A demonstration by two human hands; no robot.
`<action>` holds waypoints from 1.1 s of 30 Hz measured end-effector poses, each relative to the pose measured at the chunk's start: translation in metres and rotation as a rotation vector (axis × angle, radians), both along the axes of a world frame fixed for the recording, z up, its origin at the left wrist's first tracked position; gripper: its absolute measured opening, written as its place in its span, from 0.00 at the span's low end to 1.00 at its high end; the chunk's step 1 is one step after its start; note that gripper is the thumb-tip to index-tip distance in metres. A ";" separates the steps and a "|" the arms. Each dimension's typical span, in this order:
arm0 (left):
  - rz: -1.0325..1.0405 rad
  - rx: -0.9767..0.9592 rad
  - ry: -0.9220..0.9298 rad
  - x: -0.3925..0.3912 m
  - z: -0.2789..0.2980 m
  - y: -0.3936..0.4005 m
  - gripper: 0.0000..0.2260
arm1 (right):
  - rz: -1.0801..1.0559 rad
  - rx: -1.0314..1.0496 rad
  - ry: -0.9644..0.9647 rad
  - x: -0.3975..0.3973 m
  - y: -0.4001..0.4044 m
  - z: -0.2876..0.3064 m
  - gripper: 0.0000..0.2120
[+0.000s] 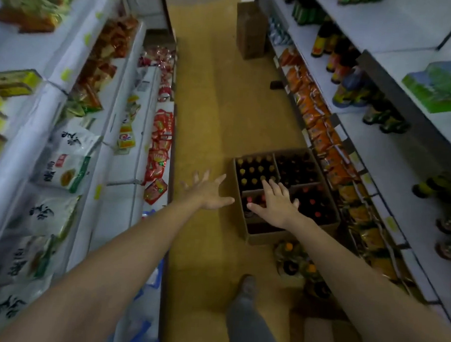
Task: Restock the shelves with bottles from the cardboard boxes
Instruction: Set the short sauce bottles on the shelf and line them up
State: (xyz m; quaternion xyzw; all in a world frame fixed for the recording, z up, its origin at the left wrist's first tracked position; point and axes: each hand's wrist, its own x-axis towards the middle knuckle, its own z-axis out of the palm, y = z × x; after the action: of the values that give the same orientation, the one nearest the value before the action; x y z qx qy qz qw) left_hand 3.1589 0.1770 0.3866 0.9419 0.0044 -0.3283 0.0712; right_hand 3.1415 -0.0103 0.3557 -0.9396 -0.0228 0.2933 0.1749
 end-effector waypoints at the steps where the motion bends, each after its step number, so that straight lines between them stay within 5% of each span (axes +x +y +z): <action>1: 0.009 -0.003 -0.007 0.016 -0.007 -0.004 0.36 | -0.004 0.003 0.001 0.011 -0.005 -0.009 0.40; 7: -0.016 -0.097 -0.153 0.082 -0.069 -0.032 0.31 | -0.032 -0.010 -0.007 0.071 -0.025 -0.076 0.37; 22: -0.010 -0.196 0.139 0.156 -0.375 -0.075 0.30 | -0.076 -0.081 0.103 0.149 -0.058 -0.348 0.35; 33: -0.133 -0.129 0.099 0.224 -0.528 -0.101 0.30 | -0.213 0.039 0.096 0.212 -0.065 -0.500 0.35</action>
State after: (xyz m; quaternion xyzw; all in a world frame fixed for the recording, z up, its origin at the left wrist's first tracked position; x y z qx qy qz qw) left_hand 3.3832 0.0763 -0.1413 0.9162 -0.0760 -0.3780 0.1096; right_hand 3.3535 -0.0752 -0.1439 -0.9180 0.0797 0.3172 0.2242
